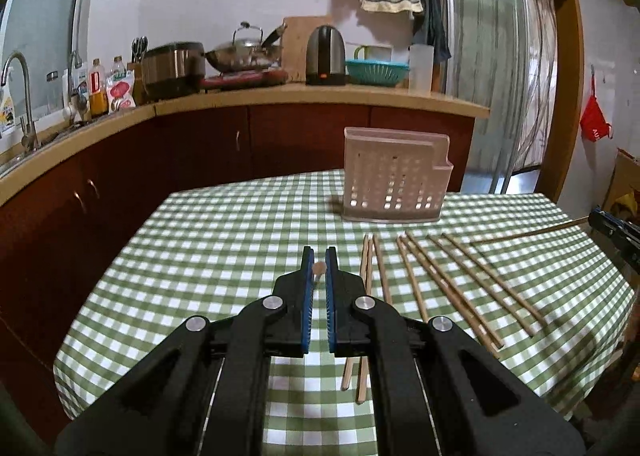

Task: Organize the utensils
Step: 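Lift both held chopsticks and carry them toward the pink utensil basket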

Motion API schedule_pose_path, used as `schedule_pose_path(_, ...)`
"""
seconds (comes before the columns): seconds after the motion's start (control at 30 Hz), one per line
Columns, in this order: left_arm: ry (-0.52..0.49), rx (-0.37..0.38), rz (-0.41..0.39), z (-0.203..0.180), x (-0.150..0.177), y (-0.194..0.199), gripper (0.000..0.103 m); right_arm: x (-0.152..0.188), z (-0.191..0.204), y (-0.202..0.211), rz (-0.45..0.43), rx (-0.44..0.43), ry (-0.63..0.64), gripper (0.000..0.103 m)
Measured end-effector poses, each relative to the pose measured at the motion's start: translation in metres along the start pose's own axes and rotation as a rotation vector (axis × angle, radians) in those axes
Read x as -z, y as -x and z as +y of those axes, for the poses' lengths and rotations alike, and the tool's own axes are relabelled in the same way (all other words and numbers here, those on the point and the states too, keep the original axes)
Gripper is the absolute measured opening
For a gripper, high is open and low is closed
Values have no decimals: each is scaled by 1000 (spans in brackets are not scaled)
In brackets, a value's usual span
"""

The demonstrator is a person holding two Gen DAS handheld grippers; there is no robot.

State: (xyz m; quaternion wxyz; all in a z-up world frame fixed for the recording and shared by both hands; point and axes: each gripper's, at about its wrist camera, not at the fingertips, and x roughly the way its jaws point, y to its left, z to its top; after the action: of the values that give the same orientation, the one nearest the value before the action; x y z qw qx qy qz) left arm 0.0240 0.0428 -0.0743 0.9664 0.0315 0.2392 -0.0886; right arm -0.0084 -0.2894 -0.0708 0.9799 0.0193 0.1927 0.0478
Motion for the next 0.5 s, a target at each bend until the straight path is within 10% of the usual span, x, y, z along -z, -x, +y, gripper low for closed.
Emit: schedule_pose_path(0.5,-7,21,-5,5,-33,-7,6,-42,-3,-20,-39,-22,-9,7)
